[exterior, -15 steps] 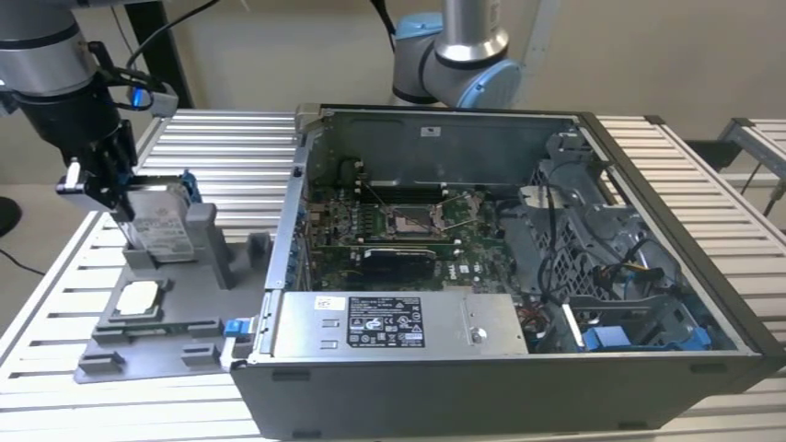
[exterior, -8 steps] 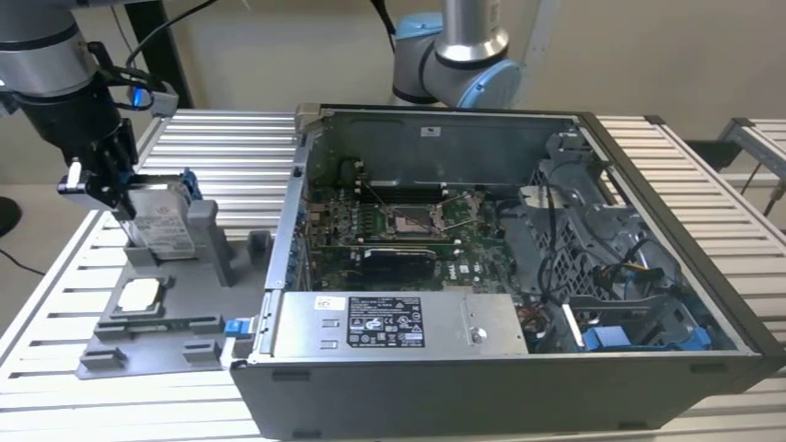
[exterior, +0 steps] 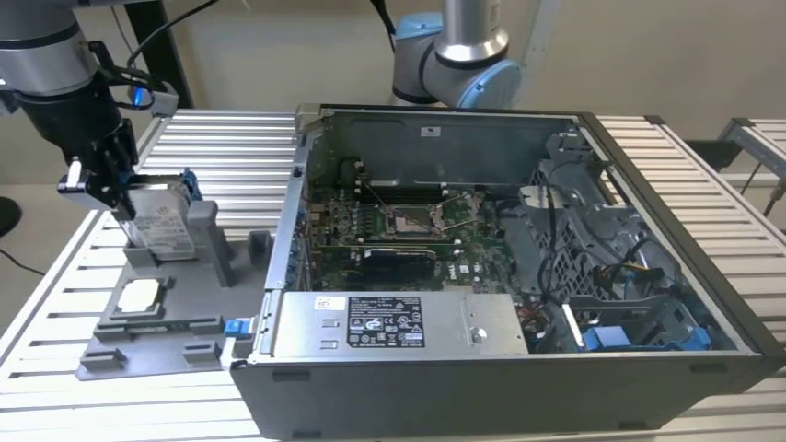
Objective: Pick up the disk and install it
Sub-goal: 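Pick up the disk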
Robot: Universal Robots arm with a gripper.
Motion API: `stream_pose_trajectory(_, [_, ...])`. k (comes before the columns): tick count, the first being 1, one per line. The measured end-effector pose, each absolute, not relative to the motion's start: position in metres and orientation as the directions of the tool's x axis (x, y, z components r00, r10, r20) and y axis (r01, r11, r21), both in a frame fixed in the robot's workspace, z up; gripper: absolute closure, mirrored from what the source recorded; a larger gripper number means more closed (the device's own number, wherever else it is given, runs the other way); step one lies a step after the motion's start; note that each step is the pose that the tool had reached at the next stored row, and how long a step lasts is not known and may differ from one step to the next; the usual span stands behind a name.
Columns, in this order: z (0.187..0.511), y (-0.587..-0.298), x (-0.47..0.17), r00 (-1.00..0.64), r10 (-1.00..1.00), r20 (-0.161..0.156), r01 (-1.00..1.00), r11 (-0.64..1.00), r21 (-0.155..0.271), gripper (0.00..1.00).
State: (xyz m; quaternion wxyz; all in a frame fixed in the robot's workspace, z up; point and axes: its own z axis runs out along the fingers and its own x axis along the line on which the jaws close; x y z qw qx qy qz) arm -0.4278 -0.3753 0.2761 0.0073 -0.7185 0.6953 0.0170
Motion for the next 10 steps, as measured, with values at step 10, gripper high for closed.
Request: stream_pose_trajectory(10, [0.2769, -0.3752, -0.4279, 0.032, -0.999, -0.039, -0.999, -0.033, 0.013, 1.00])
